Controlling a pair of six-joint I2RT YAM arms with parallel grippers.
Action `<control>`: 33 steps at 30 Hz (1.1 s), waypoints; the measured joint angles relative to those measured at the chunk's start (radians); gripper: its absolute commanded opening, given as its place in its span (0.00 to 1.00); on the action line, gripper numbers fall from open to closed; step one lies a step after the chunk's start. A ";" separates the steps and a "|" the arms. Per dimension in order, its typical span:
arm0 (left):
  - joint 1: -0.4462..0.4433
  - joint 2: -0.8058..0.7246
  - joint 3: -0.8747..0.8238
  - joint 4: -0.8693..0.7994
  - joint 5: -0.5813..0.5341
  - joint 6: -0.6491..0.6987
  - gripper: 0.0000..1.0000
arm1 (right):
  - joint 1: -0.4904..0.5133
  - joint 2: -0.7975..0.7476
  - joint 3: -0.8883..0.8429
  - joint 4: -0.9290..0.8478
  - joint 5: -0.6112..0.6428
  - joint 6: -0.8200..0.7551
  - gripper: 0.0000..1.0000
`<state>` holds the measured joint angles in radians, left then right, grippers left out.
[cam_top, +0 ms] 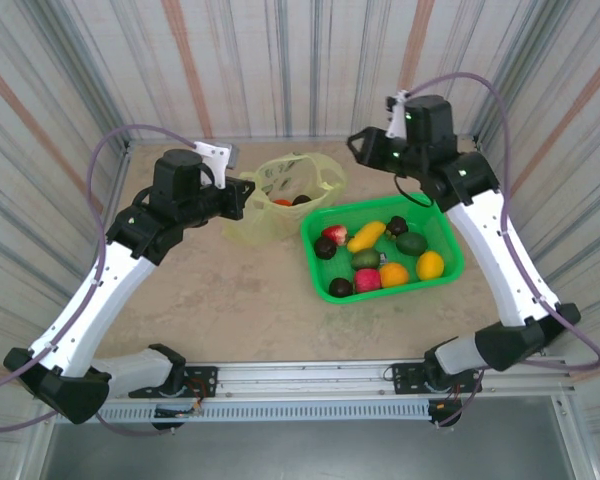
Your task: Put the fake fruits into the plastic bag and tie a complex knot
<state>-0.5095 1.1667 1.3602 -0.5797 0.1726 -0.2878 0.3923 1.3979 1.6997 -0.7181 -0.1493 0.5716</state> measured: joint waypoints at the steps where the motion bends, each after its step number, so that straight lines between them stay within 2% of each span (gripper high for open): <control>1: 0.000 0.000 0.000 0.000 0.000 -0.001 0.00 | -0.039 -0.024 -0.063 0.003 0.003 0.013 0.46; 4: 0.000 0.000 0.000 0.000 0.000 -0.002 0.00 | -0.102 -0.054 -0.218 0.003 0.006 0.030 0.46; 7: 0.000 0.000 0.000 0.000 0.000 -0.002 0.00 | -0.118 -0.049 -0.329 -0.008 0.006 0.030 0.48; 16: 0.000 0.000 0.000 0.000 0.003 -0.002 0.00 | -0.117 0.032 -0.465 -0.007 0.022 0.038 0.58; 24: 0.000 0.008 0.001 0.000 0.005 -0.002 0.00 | -0.117 0.144 -0.543 0.098 0.021 0.259 0.62; 33: 0.000 0.035 0.039 -0.025 0.019 -0.001 0.00 | -0.115 0.280 -0.556 0.188 0.052 0.499 0.67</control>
<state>-0.5098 1.2018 1.3991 -0.6044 0.1913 -0.2886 0.2775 1.6783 1.1439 -0.5301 -0.0971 1.0702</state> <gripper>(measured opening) 0.044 0.667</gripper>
